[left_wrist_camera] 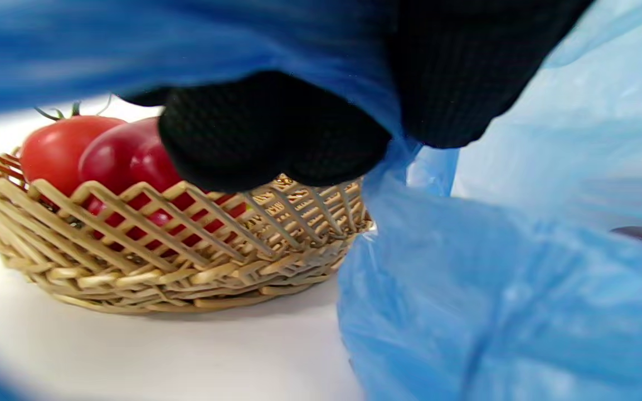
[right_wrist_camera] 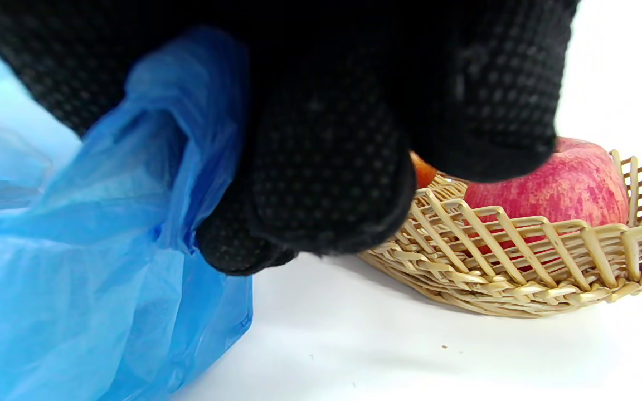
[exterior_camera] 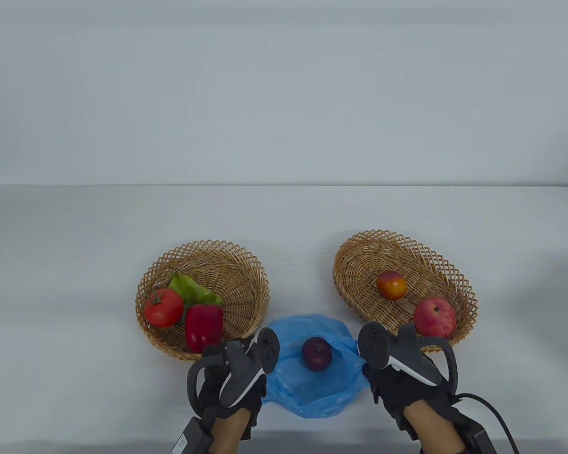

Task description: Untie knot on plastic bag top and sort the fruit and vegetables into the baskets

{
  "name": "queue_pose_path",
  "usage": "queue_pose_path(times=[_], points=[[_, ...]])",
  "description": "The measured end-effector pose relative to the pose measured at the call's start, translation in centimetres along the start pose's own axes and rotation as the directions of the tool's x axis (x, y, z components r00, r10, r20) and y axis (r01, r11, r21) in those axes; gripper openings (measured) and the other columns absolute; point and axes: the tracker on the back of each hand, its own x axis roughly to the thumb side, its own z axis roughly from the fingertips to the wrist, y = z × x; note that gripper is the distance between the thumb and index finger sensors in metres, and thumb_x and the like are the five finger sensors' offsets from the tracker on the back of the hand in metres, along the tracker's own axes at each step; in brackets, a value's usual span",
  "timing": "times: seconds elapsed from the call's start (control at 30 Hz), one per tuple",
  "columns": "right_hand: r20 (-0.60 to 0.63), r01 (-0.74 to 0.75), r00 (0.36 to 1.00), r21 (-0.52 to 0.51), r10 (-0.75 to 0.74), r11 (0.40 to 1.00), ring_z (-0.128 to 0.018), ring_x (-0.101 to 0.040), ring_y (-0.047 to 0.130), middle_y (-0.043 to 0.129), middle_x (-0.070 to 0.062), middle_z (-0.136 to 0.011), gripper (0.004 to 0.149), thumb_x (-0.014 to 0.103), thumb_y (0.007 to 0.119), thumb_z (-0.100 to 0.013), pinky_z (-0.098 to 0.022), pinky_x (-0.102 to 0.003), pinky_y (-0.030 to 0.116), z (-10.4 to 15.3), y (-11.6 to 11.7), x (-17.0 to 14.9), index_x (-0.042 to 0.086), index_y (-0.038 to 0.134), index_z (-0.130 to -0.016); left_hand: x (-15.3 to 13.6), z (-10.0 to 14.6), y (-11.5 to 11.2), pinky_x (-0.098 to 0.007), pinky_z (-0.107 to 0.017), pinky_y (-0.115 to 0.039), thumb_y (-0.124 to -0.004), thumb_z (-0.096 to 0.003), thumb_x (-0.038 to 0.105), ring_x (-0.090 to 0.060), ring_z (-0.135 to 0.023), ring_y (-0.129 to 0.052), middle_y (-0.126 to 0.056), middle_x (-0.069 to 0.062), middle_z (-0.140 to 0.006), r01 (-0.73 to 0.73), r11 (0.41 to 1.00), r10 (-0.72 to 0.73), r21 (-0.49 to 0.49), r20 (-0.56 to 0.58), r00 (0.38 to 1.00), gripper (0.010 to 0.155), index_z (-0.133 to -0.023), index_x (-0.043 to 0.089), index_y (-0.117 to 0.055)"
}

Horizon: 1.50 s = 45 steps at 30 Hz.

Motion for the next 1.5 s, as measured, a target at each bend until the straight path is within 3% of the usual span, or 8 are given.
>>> queue_pose_path(times=[0.13,0.27,0.47,0.53,0.7,0.8,1.03,1.5], points=[[-0.017,0.022,1.0,-0.068,-0.023,0.997,-0.086,-0.04,0.08,0.071,-0.02,-0.105,0.077,0.059,0.079,-0.043,-0.063,-0.059,0.067,0.8,-0.9,-0.3,0.02,0.058,-0.105,-0.2,0.1,0.3,-0.048,-0.069,-0.073,-0.078,-0.0465,0.047,-0.021,-0.067,-0.105,-0.099,0.011,-0.076,-0.048,0.999,0.048,0.007,0.008,0.999,0.041,-0.086,0.038,-0.082],[0.005,0.07,0.997,-0.3,-0.072,0.951,-0.099,-0.05,0.053,0.049,-0.025,-0.114,0.084,0.063,0.078,-0.042,-0.067,-0.067,0.052,2.5,-2.4,-0.1,0.021,0.049,-0.109,-0.3,0.2,0.5,-0.048,-0.068,-0.074,-0.076,-0.0471,0.046,-0.021,-0.064,-0.106,-0.099,0.009,-0.075,-0.09,0.996,0.09,0.01,0.02,0.996,0.042,-0.087,0.035,-0.08],[0.244,0.198,0.969,-0.661,-0.042,0.724,-0.076,-0.022,0.095,0.096,0.001,-0.085,0.052,0.049,0.085,-0.04,-0.062,-0.05,0.077,5.3,-3.2,2.5,0.032,0.08,-0.089,0.1,0.3,0.5,-0.047,-0.065,-0.076,-0.077,-0.0468,0.045,-0.018,-0.054,-0.106,-0.101,0.007,-0.066,-0.091,0.996,0.09,0.012,0.043,0.995,0.042,-0.087,0.032,-0.081],[0.317,0.201,0.948,-0.605,0.001,0.771,-0.063,-0.018,0.102,0.104,0.005,-0.071,0.041,0.046,0.086,-0.04,-0.058,-0.045,0.082,5.3,-2.7,3.7,0.033,0.088,-0.079,0.2,0.3,0.5,-0.047,-0.065,-0.076,-0.077,-0.0468,0.045,-0.017,-0.053,-0.106,-0.101,0.007,-0.066,-0.098,0.995,0.098,0.006,0.052,0.994,0.042,-0.087,0.031,-0.081],[0.292,-0.036,0.94,-0.428,0.177,0.903,-0.065,-0.02,0.103,0.102,0.002,-0.076,0.049,0.044,0.088,-0.039,-0.057,-0.045,0.083,2.6,0.3,6.3,0.03,0.083,-0.086,0.3,0.2,0.3,-0.047,-0.066,-0.076,-0.077,-0.0467,0.045,-0.018,-0.053,-0.106,-0.101,0.007,-0.066,-0.106,0.994,0.108,-0.025,0.06,0.992,0.042,-0.087,0.031,-0.082],[0.262,-0.171,0.927,-0.344,0.269,0.923,-0.097,-0.029,0.08,0.071,-0.005,-0.109,0.083,0.052,0.086,-0.037,-0.069,-0.051,0.072,0.7,2.1,7.1,0.03,0.048,-0.107,0.4,0.1,0.1,-0.047,-0.066,-0.076,-0.078,-0.0467,0.045,-0.018,-0.054,-0.106,-0.101,0.007,-0.066,-0.102,0.994,0.105,-0.044,0.063,0.992,0.043,-0.087,0.031,-0.082],[0.273,-0.228,0.928,-0.122,0.253,0.966,-0.113,-0.041,0.038,0.027,-0.008,-0.121,0.092,0.056,0.082,-0.039,-0.078,-0.062,0.05,-2.2,5.2,7.4,0.037,0.025,-0.108,0.8,-0.2,-0.5,-0.047,-0.067,-0.076,-0.078,-0.0466,0.046,-0.018,-0.053,-0.107,-0.102,0.008,-0.065,-0.082,0.992,0.09,-0.095,0.074,0.993,0.043,-0.086,0.031,-0.083],[0.3,-0.295,0.91,-0.011,0.285,0.955,-0.095,-0.035,0.081,0.053,-0.01,-0.116,0.089,0.053,0.087,-0.037,-0.065,-0.055,0.074,-2.7,6.9,7.7,0.034,0.035,-0.107,0.9,-0.2,-1.1,-0.048,-0.066,-0.076,-0.079,-0.0459,0.045,-0.019,-0.053,-0.107,-0.102,0.007,-0.064,-0.049,0.989,0.06,-0.14,0.077,0.995,0.043,-0.086,0.031,-0.084]])
